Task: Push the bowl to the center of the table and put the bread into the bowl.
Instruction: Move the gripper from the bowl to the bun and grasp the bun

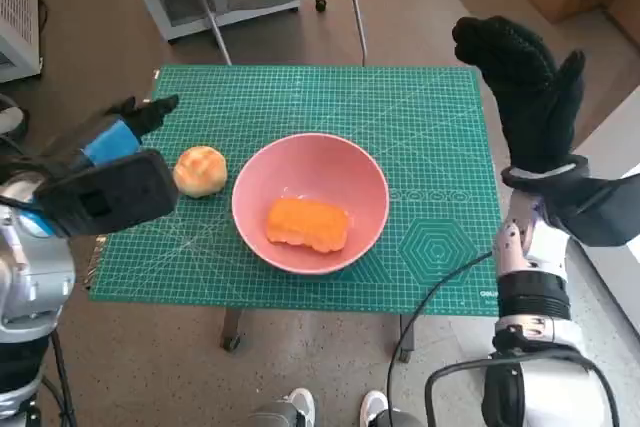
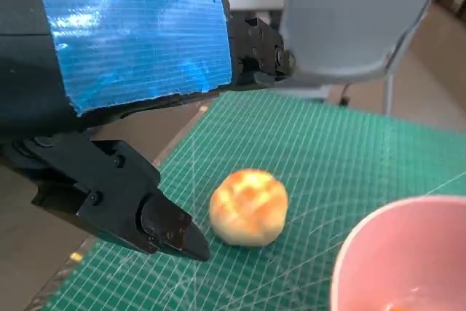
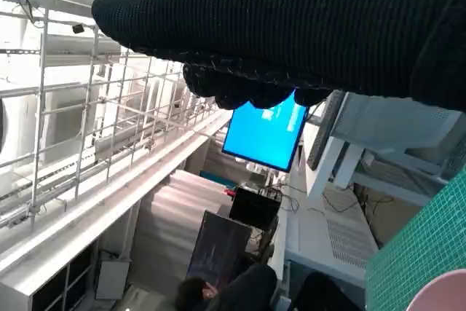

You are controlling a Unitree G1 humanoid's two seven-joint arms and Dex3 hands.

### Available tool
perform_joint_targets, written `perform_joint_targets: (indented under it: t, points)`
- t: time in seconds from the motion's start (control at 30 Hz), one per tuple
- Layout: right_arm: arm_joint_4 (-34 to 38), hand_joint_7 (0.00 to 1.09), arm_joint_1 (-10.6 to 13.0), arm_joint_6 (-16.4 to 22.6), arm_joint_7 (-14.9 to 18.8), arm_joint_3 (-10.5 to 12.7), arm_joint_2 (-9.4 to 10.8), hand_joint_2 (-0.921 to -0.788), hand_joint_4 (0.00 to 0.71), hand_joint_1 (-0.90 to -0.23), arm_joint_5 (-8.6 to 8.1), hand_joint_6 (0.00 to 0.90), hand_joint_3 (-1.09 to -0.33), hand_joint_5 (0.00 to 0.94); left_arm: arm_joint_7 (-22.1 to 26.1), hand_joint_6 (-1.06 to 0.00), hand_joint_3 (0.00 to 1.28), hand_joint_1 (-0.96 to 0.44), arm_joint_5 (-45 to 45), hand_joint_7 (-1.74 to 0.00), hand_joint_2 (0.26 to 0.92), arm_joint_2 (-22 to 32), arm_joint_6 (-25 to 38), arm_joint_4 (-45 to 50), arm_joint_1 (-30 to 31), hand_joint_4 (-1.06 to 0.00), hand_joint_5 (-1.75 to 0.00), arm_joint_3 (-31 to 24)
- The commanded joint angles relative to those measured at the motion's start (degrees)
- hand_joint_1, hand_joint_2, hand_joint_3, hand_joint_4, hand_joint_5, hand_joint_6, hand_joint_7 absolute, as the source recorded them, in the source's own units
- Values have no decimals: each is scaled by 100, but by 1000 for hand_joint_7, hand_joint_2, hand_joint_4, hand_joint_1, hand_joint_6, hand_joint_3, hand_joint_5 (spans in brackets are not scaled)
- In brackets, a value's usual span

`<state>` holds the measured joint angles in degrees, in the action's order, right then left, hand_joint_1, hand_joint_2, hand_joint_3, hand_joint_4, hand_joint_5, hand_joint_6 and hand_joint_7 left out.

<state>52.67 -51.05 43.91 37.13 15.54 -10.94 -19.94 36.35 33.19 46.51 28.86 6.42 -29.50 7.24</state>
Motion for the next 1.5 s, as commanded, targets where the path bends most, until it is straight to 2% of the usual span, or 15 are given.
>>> perform_joint_targets:
  t: [0.03,0.63,1.17,1.5]
  points:
    - [78,0,-5,-5,65,-16,-6,-921,306,-579,19,402,-557,0,-140,-147,22,184,251,-2,729,-94,-66,-334,-260,1,1,300]
    - [61,0,32,-25,157,27,-89,-921,302,-571,-18,398,-564,0,-633,-173,21,127,492,-9,727,-755,-479,-2199,-1129,1,1,992]
    - [-12,1,113,-105,84,48,-195,-921,302,-588,-2,400,-558,1,-1125,-162,22,46,700,0,733,-1439,-861,-4586,-2176,1,1,1641]
    - [-154,2,181,-182,63,62,-210,-921,303,-593,-43,400,-554,1,-1520,-158,29,54,749,0,748,-1908,-1219,-6250,-2757,1,1,1942]
